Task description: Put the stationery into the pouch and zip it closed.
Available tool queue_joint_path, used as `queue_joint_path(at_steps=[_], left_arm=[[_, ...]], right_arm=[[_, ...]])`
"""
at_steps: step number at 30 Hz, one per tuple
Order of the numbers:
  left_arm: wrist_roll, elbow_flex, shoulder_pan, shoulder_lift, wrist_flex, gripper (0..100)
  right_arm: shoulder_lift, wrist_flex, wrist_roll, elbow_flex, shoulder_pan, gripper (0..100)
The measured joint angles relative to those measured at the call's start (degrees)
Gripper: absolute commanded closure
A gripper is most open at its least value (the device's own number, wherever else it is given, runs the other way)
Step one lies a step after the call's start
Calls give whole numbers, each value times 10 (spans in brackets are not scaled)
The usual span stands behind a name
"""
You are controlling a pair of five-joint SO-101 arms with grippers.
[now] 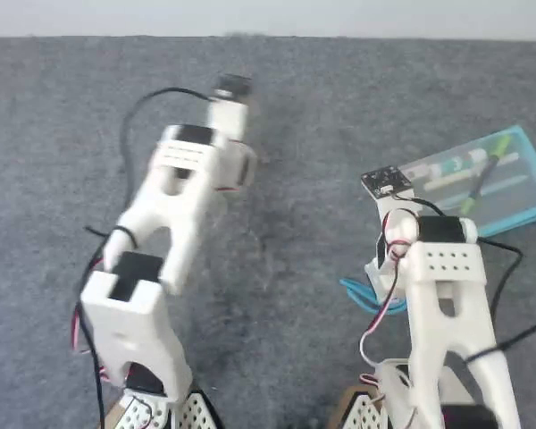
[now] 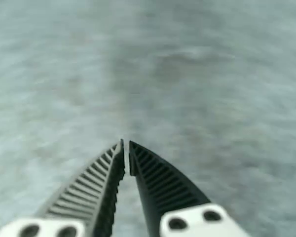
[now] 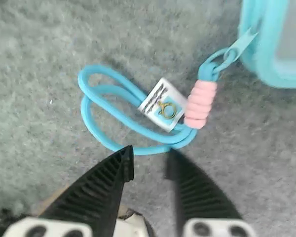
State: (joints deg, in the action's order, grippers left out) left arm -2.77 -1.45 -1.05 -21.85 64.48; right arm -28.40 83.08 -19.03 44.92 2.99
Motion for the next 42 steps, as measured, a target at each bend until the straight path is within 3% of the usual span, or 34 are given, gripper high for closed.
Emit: queue_joint_path(at_steps=[6, 19, 21, 25, 35, 42], left_arm=[[-4, 0, 49, -33, -41, 987], [-2, 0, 54, -38, -51, 987], [-2, 0, 53, -38, -51, 987], [-2, 0, 53, -38, -51, 987], [-3, -4, 53, -38, -62, 987], [-3, -21, 53, -38, -90, 987]], right_arm=[[105, -39, 16, 0, 3, 760], [244, -156, 180, -28, -25, 764], [258, -156, 184, -38, -25, 808], [268, -156, 185, -51, -29, 998], [265, -110, 140, -117, -37, 992], [105, -14, 95, -196, -36, 992]])
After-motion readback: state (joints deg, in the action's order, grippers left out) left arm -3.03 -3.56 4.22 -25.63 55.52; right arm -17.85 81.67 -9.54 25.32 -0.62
